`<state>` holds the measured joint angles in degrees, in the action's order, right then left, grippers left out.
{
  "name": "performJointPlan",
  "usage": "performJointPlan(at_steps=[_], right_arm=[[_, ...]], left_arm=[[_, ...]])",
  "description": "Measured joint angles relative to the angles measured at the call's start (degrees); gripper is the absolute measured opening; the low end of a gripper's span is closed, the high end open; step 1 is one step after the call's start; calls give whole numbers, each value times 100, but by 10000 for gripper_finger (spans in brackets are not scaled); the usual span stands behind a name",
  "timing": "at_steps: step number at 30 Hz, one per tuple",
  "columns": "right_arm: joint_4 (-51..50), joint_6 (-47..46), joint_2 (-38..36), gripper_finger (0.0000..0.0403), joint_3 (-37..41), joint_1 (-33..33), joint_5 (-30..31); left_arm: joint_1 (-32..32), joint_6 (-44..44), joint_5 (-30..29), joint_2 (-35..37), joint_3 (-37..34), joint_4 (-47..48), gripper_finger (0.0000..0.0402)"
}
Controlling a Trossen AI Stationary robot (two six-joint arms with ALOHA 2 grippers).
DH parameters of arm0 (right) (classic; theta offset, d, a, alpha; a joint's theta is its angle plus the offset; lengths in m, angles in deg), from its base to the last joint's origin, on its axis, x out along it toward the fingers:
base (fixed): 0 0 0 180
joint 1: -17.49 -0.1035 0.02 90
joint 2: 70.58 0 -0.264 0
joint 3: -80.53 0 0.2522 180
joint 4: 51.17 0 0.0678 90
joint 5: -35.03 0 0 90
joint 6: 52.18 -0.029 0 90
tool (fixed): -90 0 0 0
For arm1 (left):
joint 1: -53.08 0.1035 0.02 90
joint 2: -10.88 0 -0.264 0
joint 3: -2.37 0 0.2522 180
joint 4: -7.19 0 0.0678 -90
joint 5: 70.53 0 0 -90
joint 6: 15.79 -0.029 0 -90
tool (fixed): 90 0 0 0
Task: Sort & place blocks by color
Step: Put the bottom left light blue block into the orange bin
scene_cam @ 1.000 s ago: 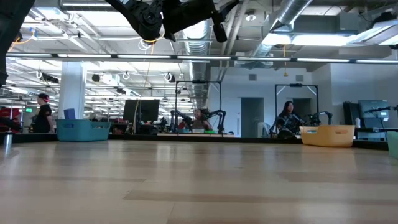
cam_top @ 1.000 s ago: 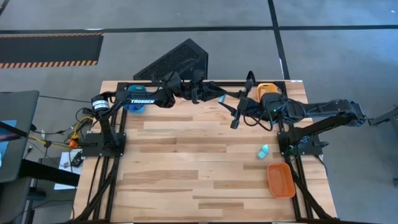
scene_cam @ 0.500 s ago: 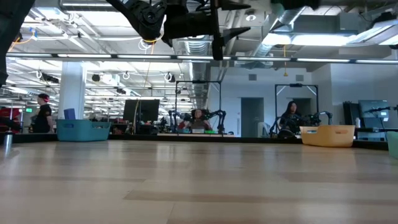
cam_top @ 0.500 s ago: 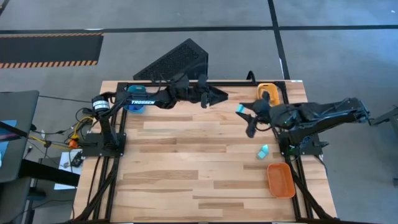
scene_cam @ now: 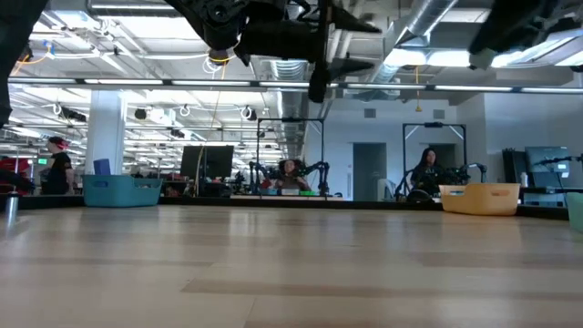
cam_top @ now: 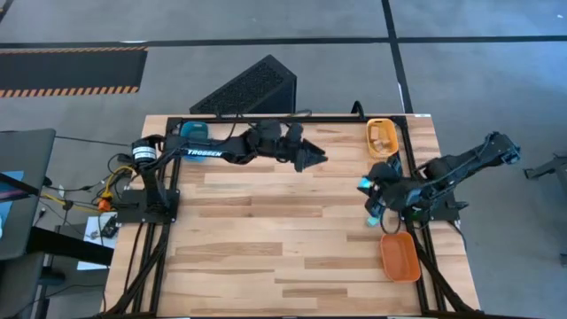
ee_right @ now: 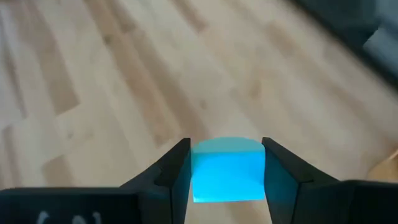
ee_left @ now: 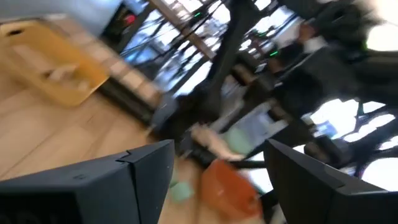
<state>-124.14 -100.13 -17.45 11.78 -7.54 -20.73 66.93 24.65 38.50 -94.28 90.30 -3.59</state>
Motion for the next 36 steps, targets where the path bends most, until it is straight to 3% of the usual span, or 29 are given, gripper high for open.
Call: performJointPlan(at_steps=[8,13,21,36], right_arm=[[-454,-2253,112,163,495,-985,-841],[-973,-3515,337,163,746,-1590,-1670],[-943,-4965,823,163,1217,-2481,-2514],[-838,-6347,1691,164,1243,-3242,-3501]], left_arm=[[-308,-667,-587,0,0,594,231],[-248,-871,-636,0,-1,583,231],[54,-947,-543,0,0,586,231],[872,-1688,167,0,0,860,231]])
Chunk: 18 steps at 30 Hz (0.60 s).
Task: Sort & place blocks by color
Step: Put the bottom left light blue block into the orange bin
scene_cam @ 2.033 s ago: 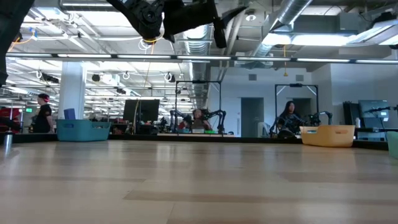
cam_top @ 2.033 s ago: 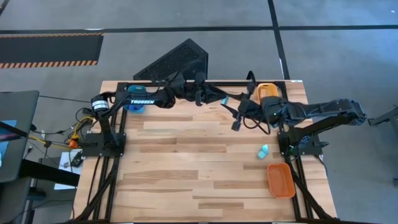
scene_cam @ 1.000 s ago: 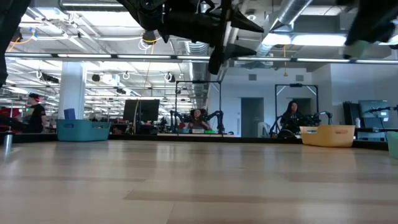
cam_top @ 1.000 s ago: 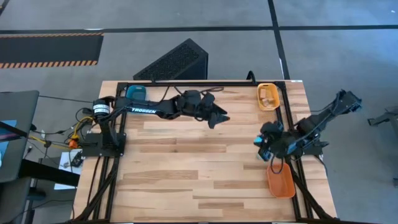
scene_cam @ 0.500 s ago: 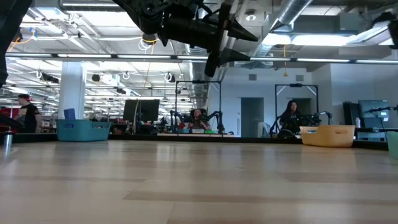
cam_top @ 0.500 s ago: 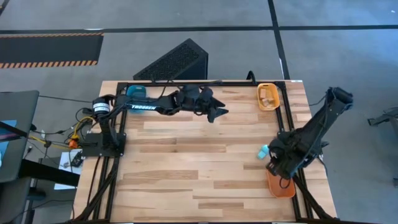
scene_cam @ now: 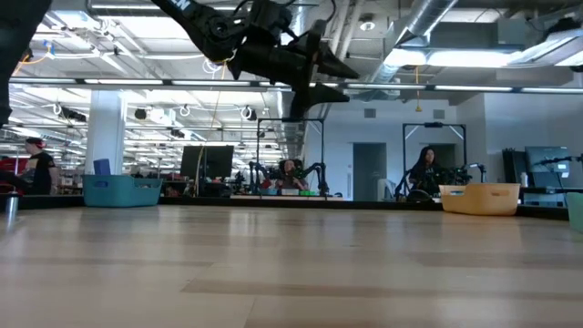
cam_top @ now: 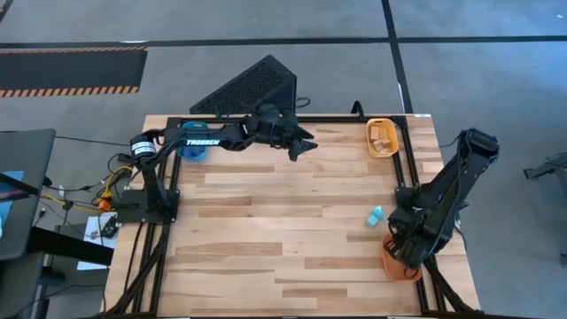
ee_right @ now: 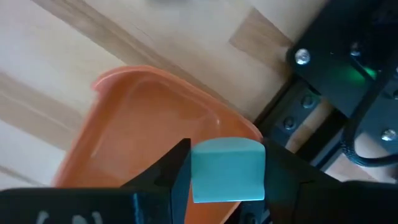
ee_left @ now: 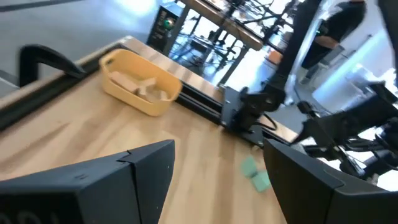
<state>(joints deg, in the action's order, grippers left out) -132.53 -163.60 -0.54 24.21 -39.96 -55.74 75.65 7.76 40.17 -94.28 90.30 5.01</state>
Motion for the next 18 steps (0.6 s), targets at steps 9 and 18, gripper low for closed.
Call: performJointPlan(at_steps=[9,18], right_arm=[[144,167,613,179,-2,-30,-467],[417,106,674,177,-2,169,-546]], left_arm=[[438,-357,-148,0,0,-31,231],[533,-984,-711,2,0,-401,231]])
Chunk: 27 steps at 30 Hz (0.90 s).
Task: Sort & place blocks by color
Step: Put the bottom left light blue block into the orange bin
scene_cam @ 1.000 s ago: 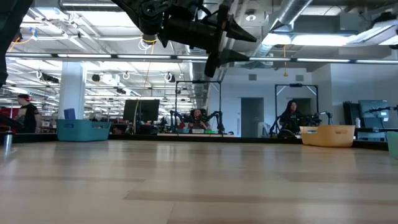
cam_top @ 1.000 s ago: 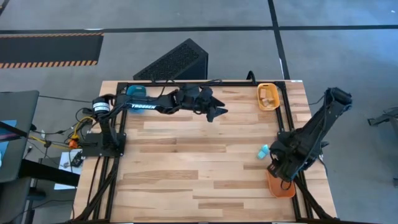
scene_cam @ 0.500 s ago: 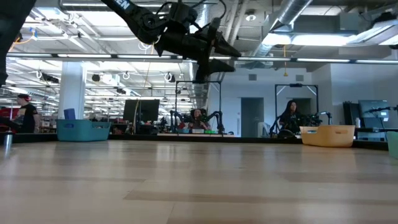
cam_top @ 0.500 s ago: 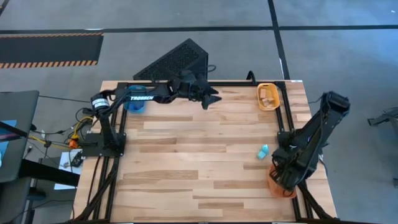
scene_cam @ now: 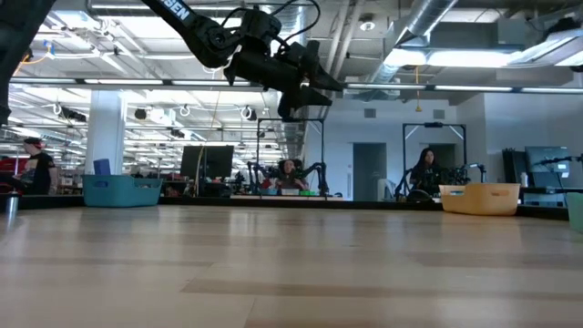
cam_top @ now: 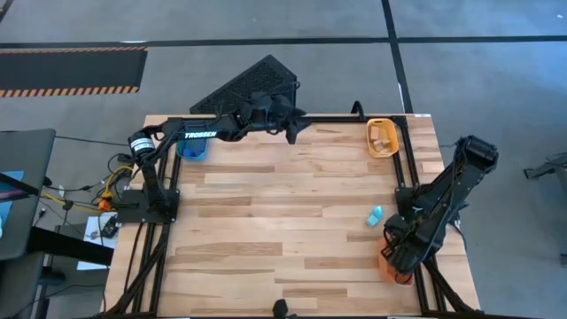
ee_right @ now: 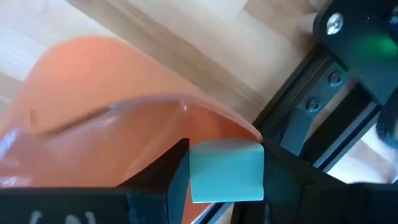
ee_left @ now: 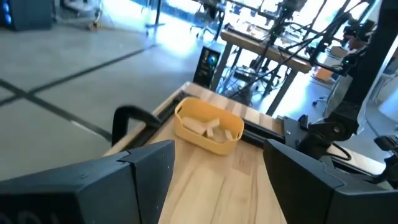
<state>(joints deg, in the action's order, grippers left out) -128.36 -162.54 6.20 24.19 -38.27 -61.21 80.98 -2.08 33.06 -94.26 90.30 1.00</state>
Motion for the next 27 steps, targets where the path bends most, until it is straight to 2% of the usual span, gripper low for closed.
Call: performJointPlan(at_steps=[27], right_arm=[[-422,-254,0,198,-334,-7,10]], left_arm=[[-4,-60,-44,2,2,-56,231]])
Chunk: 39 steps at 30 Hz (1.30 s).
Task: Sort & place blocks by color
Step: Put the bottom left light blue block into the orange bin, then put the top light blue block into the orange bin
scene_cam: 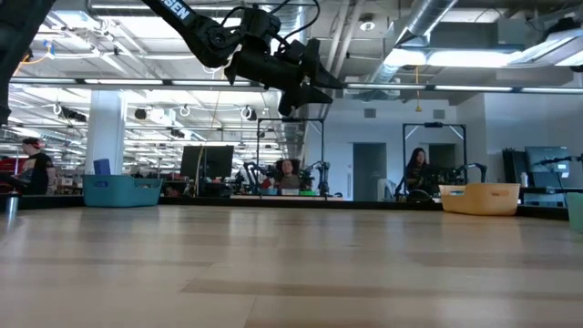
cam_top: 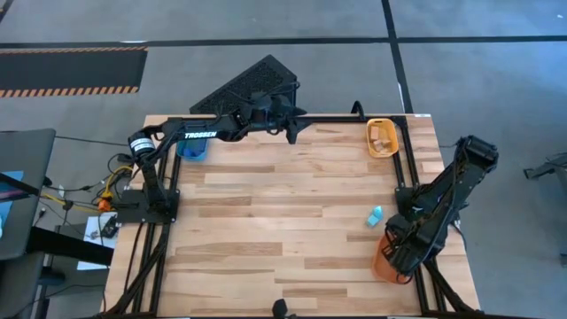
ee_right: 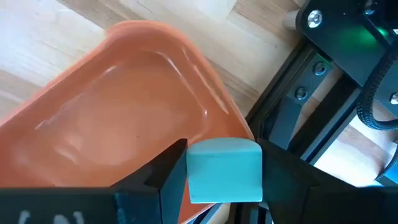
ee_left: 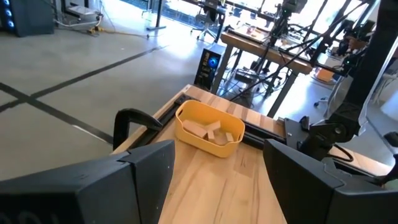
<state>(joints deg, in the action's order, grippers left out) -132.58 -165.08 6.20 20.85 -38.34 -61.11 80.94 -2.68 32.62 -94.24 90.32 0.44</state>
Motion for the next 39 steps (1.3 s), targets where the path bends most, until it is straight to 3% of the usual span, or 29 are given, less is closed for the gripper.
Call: performJointPlan(at_steps=[11,17,23,31,39], right_arm=[[129,83,-2,212,-274,-309,366],[722,-128,-2,229,-275,-796,373],[809,-348,-13,246,-278,-960,759],[328,-344,-518,249,-278,-534,1838],[-332,42,-1099,250,-278,556,2436]], left_arm=[[0,843,220,0,0,144,231],[-15,1165,684,2,0,705,231],[-127,1184,718,2,0,1235,231],[-279,1182,590,2,0,1252,231],[-221,1182,568,2,0,1248,231]])
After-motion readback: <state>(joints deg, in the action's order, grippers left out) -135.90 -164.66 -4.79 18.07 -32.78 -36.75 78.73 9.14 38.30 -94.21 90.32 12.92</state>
